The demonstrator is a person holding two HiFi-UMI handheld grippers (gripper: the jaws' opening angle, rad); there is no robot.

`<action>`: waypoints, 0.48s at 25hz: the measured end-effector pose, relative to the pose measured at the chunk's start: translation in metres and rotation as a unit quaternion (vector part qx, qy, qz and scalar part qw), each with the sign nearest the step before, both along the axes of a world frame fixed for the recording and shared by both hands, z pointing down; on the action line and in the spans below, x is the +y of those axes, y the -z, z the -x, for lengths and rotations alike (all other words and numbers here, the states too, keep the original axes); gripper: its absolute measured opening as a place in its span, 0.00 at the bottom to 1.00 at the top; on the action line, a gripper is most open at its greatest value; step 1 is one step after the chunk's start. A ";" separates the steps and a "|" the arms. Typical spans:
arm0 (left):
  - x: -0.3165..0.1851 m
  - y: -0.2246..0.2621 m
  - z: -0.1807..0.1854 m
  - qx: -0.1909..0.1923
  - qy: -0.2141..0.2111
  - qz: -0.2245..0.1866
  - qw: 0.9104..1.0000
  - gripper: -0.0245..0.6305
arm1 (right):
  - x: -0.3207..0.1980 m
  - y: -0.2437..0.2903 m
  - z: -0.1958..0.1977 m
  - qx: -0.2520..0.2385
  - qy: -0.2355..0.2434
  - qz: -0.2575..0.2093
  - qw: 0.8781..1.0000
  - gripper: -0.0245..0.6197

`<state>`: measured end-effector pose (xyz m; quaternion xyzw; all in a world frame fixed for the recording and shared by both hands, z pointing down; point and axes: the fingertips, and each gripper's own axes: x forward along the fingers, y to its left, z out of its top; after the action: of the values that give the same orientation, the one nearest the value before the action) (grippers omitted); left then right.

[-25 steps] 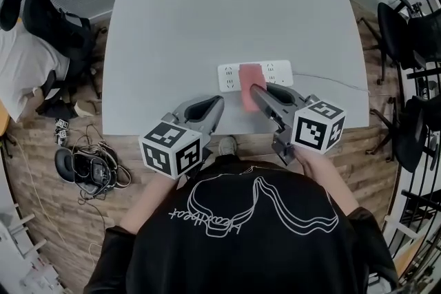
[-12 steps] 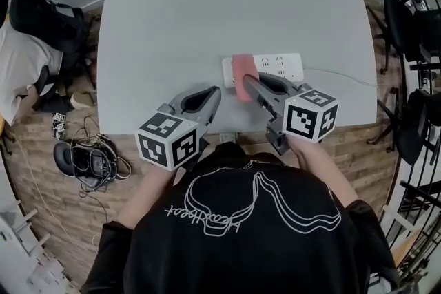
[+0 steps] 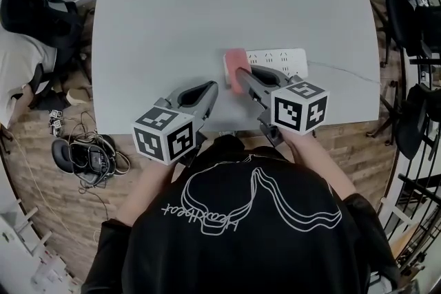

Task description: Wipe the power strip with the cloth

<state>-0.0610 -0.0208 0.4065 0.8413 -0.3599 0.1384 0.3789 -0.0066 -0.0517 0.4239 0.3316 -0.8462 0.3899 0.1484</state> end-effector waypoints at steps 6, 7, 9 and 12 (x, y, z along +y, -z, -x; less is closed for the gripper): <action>-0.004 -0.010 0.007 0.013 0.006 0.015 1.000 0.06 | -0.004 -0.015 -0.001 0.035 -0.006 0.008 0.999 0.10; -0.003 -0.010 0.005 0.015 0.006 0.015 1.000 0.06 | -0.004 -0.016 -0.003 0.038 -0.008 0.010 0.999 0.09; -0.003 -0.011 0.003 0.016 0.006 0.016 1.000 0.06 | -0.003 -0.018 -0.006 0.042 -0.011 0.012 0.999 0.10; -0.002 -0.013 0.002 0.016 0.007 0.019 1.000 0.06 | -0.002 -0.023 -0.005 0.047 -0.012 0.017 0.999 0.10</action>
<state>-0.0627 -0.0228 0.4196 0.8336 -0.3567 0.1288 0.4016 -0.0016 -0.0534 0.4464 0.3570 -0.8277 0.3894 0.1890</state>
